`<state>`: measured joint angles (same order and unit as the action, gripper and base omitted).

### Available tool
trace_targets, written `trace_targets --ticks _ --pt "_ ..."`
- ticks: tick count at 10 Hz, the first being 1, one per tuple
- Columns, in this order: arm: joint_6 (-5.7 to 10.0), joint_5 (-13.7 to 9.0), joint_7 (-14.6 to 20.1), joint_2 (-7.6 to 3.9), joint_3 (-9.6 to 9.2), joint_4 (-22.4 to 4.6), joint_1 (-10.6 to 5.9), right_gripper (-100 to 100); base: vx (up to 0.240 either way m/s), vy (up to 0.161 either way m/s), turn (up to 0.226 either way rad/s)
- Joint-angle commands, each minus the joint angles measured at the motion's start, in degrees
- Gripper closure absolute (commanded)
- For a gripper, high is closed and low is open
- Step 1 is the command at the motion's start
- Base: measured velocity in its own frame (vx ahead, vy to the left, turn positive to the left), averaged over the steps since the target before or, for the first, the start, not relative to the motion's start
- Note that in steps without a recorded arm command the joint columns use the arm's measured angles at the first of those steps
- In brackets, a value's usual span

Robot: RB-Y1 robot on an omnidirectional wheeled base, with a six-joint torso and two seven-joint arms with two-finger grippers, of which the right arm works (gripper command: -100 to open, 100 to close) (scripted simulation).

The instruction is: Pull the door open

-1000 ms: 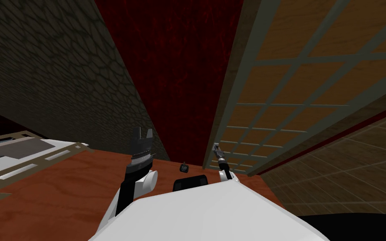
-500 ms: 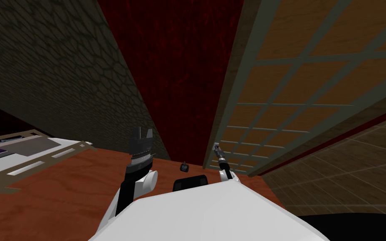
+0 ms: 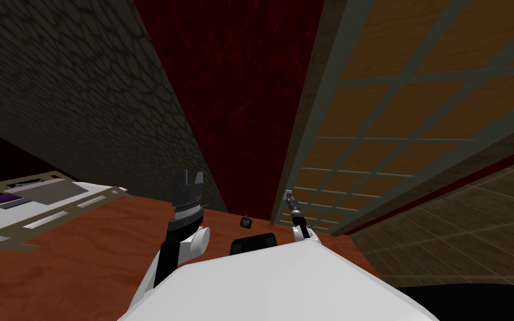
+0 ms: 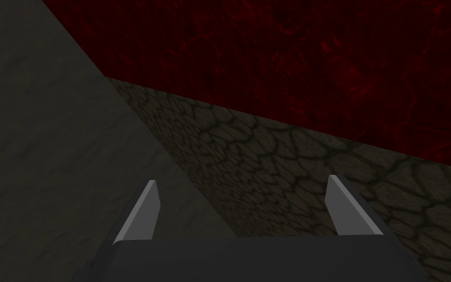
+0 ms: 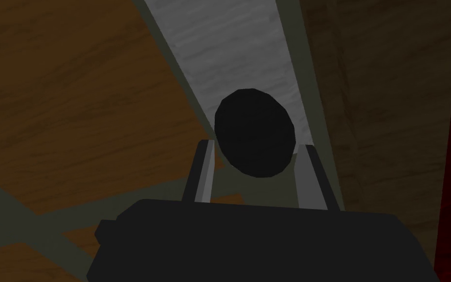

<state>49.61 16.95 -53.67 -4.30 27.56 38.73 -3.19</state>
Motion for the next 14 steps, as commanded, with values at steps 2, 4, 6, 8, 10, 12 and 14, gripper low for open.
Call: trace_targets --ticks 2,4,6,8,10,12,14 --pt "-0.29 -1.31 4.4 0.16 -1.49 0.31 0.3 100 -0.021 0.001 0.04" --pt "-0.26 -2.08 7.12 -0.08 -1.98 0.27 0.33 100 -0.021 -0.005 0.019" --pt "-0.23 -2.84 9.75 -0.31 -2.47 0.22 0.35 100 -0.022 0.0 0.029" --pt "-0.19 -3.61 12.25 -0.54 -2.96 0.17 0.38 100 -0.023 -0.004 0.036" --pt "-0.15 -4.44 14.56 -0.79 -3.49 0.12 0.4 100 -0.019 -0.003 0.023" --pt "-0.07 -6.22 18.39 -1.3 -4.63 0.01 0.46 100 -0.029 -0.005 0.051" --pt "-0.03 -7.11 21.24 -1.56 -5.2 -0.05 0.49 100 -0.027 -0.006 0.02"
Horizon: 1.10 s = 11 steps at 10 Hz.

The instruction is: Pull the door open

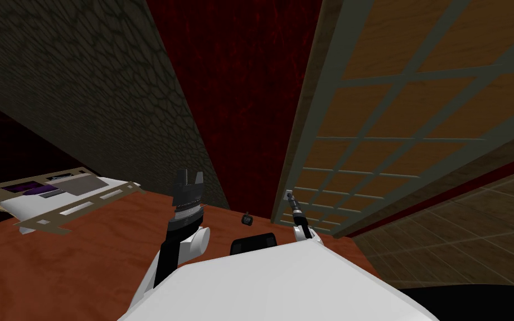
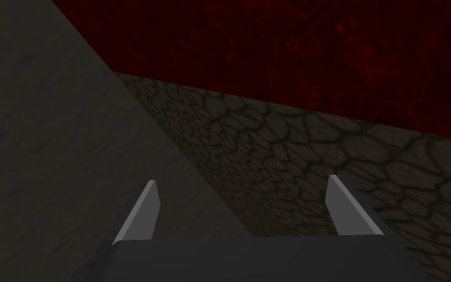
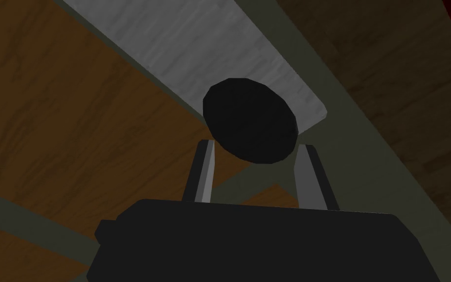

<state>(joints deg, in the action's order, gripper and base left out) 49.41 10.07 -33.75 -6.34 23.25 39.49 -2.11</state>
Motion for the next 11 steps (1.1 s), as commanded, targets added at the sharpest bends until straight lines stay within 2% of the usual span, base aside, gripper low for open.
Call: trace_targets --ticks 1,3,4,7,8,9,10,11 --pt "0.17 -0.22 1.68 0.47 -0.89 -0.8 -0.59 100 -0.022 -0.006 0.028" --pt "0.25 -2.06 5.39 -0.06 -2.07 -0.92 -0.53 100 -0.031 -0.005 0.041" --pt "0.25 -2.06 6.38 -0.06 -2.07 -0.92 -0.53 100 -0.028 -0.006 0.023" --pt "0.34 -4.02 10.83 -0.61 -3.33 -1.04 -0.46 100 -0.026 -0.008 0.036" --pt "0.34 -4.02 11.11 -0.61 -3.33 -1.04 -0.46 100 -0.026 -0.005 0.018" --pt "0.38 -5.01 13.23 -0.88 -3.96 -1.1 -0.43 100 -0.025 -0.004 0.022" --pt "0.38 -5.01 13.48 -0.88 -3.96 -1.1 -0.43 100 -0.019 0.0 0.034" --pt "0.43 -5.99 15.71 -1.16 -4.59 -1.16 -0.4 100 -0.025 -0.005 0.047"
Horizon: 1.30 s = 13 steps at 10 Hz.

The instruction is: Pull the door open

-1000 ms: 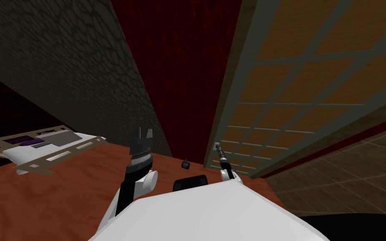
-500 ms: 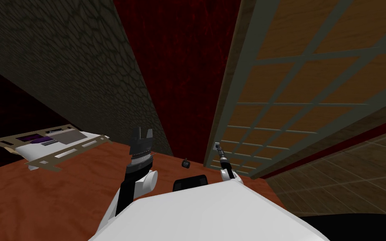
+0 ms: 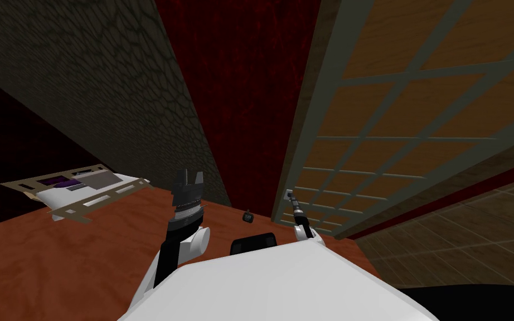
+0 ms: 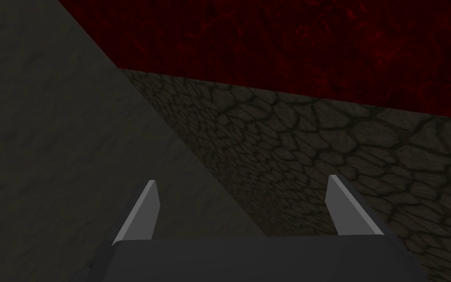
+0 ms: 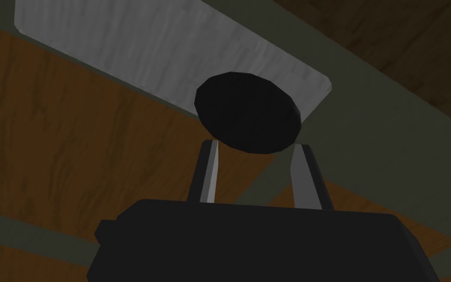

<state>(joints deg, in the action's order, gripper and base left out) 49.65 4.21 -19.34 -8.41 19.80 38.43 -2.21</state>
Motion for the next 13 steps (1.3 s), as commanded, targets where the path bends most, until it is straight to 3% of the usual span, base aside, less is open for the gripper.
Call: trace_targets --ticks 1,4,6,11,13 --pt "0.23 -1.16 2.86 0.63 -1.79 -0.16 -0.26 100 -0.04 -0.015 0.05" --pt "0.23 -1.16 3.8 0.63 -1.79 -0.16 -0.26 100 -0.016 -0.005 0.01" --pt "0.33 -3.25 7.5 0.06 -3.13 -0.29 -0.2 100 -0.028 -0.005 0.056" --pt "0.42 -5.34 13.29 -0.51 -4.47 -0.43 -0.13 100 -0.03 -0.007 0.028" --pt "0.52 -7.49 17.04 -1.08 -5.85 -0.56 -0.06 100 -0.038 -0.008 0.056"
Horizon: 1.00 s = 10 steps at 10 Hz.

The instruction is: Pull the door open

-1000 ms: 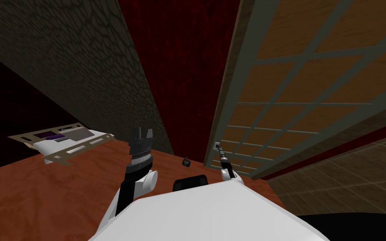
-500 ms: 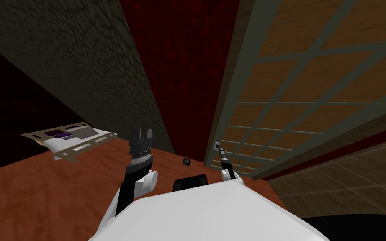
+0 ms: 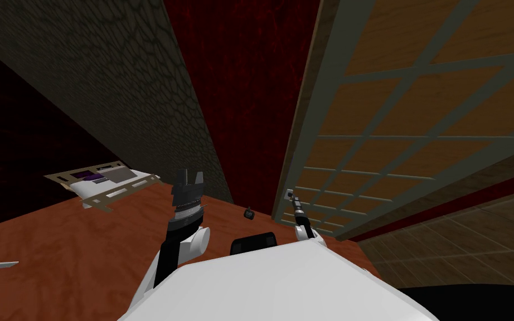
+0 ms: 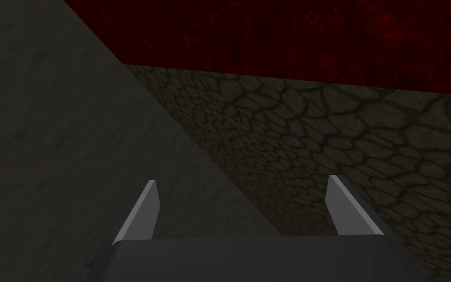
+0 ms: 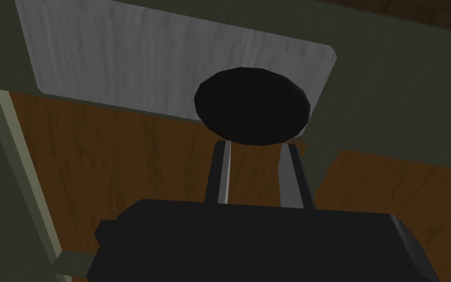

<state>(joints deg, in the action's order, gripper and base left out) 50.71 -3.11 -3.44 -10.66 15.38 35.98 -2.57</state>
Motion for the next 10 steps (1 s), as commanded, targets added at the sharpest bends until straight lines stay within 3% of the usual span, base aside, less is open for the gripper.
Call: trace_targets --ticks 1,3,7,10 --pt "-0.54 -0.17 2.14 1.16 -1.43 1.88 0.3 100 -0.041 -0.018 0.043" --pt "-0.44 -2.32 5.86 0.59 -2.81 1.75 0.37 100 -0.039 -0.011 0.05" --pt "-0.35 -4.47 11.64 0.02 -4.19 1.61 0.44 100 -0.034 -0.007 0.032" --pt "-0.3 -5.54 14.01 -0.27 -4.88 1.54 0.48 100 -0.028 -0.007 0.036"
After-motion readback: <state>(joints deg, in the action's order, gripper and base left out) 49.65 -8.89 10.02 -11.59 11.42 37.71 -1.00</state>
